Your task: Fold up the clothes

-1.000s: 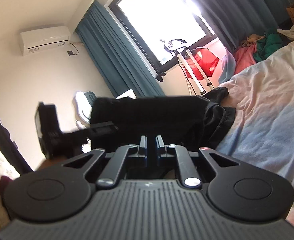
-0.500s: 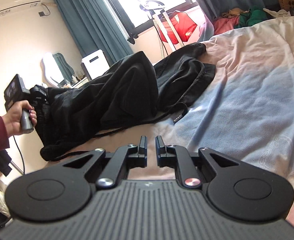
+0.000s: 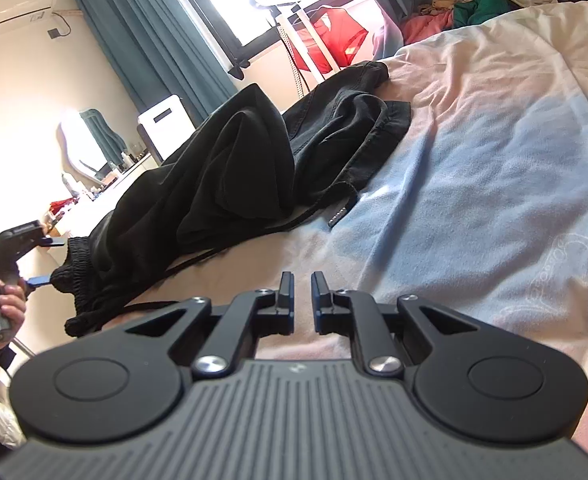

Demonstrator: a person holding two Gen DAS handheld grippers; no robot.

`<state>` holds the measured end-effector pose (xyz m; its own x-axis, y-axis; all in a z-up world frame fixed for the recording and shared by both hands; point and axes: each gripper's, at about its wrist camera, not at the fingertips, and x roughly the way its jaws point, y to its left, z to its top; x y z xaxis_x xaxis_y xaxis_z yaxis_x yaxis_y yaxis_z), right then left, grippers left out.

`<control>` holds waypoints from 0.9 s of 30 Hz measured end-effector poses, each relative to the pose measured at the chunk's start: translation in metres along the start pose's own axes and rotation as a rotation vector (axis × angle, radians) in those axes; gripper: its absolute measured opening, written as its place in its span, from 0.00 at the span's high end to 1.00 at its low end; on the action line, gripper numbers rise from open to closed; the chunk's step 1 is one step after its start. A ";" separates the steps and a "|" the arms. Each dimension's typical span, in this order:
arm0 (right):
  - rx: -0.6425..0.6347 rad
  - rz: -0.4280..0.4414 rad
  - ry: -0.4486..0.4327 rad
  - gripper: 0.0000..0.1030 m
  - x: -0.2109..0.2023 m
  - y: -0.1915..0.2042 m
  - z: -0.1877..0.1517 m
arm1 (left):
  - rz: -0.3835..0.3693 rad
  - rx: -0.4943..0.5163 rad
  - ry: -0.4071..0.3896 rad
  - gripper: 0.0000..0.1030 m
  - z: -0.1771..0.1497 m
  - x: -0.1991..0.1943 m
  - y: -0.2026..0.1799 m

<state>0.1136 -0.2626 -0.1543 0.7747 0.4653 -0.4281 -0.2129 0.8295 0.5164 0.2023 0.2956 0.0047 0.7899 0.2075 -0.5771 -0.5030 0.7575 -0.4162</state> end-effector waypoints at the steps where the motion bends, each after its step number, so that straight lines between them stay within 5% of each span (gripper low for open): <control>1: -0.007 0.000 -0.002 0.87 -0.004 0.002 -0.001 | -0.027 -0.066 0.014 0.15 -0.009 -0.015 0.008; 5: -0.008 0.011 -0.013 0.86 -0.020 0.009 -0.002 | -0.129 -0.328 0.084 0.14 -0.063 -0.053 0.042; 12: 0.134 0.124 -0.017 0.54 -0.050 0.004 -0.007 | -0.231 -0.587 0.304 0.22 -0.140 -0.023 0.065; 17: 0.239 0.145 -0.032 0.53 -0.043 -0.004 0.008 | -0.262 -0.662 0.240 0.24 -0.150 0.001 0.083; 23: 0.259 0.024 -0.001 0.53 0.039 -0.020 0.044 | -0.299 -0.663 0.182 0.24 -0.156 0.024 0.089; 27: 0.254 -0.070 0.025 0.53 0.100 -0.031 0.066 | -0.257 -0.668 0.112 0.44 -0.167 0.022 0.093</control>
<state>0.2370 -0.2617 -0.1646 0.7664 0.4202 -0.4858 -0.0006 0.7568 0.6536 0.1142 0.2672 -0.1640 0.8894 -0.0178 -0.4567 -0.4413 0.2262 -0.8684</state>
